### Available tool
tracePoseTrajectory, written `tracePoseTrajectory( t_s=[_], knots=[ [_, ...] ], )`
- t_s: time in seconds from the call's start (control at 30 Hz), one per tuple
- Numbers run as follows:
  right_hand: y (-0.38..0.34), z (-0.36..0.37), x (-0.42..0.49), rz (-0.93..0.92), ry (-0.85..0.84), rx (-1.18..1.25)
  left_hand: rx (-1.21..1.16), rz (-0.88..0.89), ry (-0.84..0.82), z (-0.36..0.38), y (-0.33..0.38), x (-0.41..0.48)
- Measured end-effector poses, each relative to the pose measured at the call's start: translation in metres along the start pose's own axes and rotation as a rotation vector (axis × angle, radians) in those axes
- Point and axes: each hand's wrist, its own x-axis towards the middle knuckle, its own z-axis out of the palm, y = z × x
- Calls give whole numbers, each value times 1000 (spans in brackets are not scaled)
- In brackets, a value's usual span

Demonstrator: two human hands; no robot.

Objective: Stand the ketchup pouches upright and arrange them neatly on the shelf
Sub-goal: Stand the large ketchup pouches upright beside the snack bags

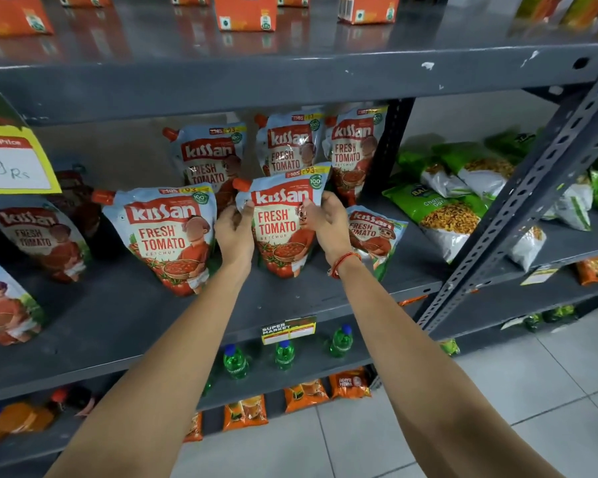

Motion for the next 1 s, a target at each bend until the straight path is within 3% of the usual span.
tracePoseTrajectory(
  t_s=[0.2, 0.33, 0.43, 0.53, 0.63, 0.7, 0.77, 1.0],
  knots=[
    [-20, -24, 10, -81, 162, -117, 134, 191, 288, 14, -16, -59],
    [-16, -71, 17, -56, 372, -232, 278, 386, -59, 60, -19, -91],
    [-1, -110, 23, 186, 470, -504, 497, 464, -284, 96, -15, -71],
    [17, -138, 23, 499, 395, -729, 744, 240, -397, 128, -21, -38],
    [26, -156, 31, 664, 421, -431, 951, -140, -521, 161, -38, -10],
    [26, -153, 31, 708, 421, -219, 837, -394, -536, 164, -48, 0],
    [28, -154, 37, 706, 451, -173, 606, -570, -493, 166, -56, 3],
    [19, -154, 38, 679, 426, -87, 376, -662, -337, 168, -61, -3]
  ],
)
